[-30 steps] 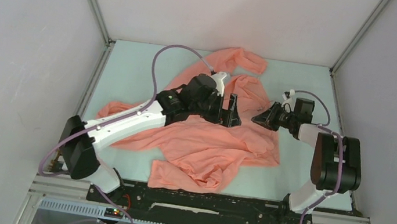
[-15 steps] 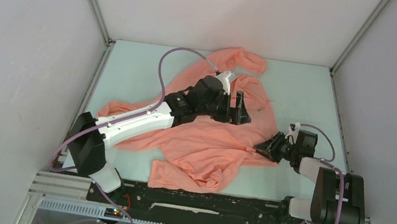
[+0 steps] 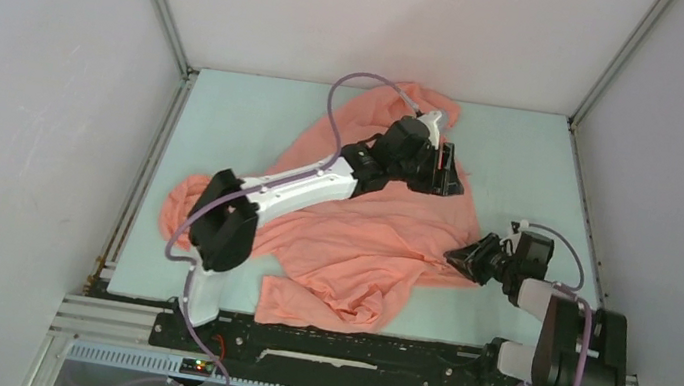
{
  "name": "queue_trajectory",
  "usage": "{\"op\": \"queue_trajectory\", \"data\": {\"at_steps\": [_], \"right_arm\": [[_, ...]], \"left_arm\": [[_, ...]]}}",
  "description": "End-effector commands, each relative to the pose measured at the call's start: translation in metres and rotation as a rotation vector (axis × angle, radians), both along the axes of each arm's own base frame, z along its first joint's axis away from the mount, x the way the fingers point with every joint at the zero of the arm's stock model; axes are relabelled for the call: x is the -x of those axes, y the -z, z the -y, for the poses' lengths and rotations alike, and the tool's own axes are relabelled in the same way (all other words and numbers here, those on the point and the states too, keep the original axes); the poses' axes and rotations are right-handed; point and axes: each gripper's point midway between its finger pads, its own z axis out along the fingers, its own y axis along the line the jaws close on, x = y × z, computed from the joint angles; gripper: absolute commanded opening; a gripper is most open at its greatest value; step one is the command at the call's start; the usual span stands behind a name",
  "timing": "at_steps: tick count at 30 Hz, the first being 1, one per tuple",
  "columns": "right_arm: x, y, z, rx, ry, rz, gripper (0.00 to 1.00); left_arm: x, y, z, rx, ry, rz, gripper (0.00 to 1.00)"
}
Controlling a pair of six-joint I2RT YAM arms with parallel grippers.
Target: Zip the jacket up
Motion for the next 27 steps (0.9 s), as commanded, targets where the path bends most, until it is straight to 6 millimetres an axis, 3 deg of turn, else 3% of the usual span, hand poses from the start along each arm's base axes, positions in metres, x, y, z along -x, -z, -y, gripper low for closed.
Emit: {"op": "queue_trajectory", "data": {"at_steps": [1,5,8,15,20,25,27], "right_arm": [[-0.004,-0.017,0.011,0.083,0.040,0.080,0.27],[-0.006,-0.037,0.028,0.180,0.083,0.141,0.30],[-0.013,-0.053,0.041,0.204,0.132,0.195,0.38],[-0.047,-0.064,0.056,0.213,0.135,0.219,0.50],[-0.068,-0.049,0.056,0.177,0.096,0.175,0.51],[-0.077,-0.033,0.041,0.109,0.027,0.126,0.51],[-0.079,-0.028,0.034,0.114,0.004,0.114,0.50]], "left_arm": [[-0.024,0.033,0.020,0.041,0.019,-0.074,0.58],[-0.033,0.048,0.041,0.155,0.052,-0.216,0.49],[-0.044,0.065,0.048,0.143,0.014,-0.249,0.44],[-0.033,0.138,0.042,-0.011,0.044,-0.338,0.38],[-0.012,0.162,0.026,-0.091,0.117,-0.323,0.31],[0.001,0.179,0.012,-0.211,0.146,-0.248,0.26],[0.006,0.177,0.011,-0.223,0.167,-0.231,0.25]]}}
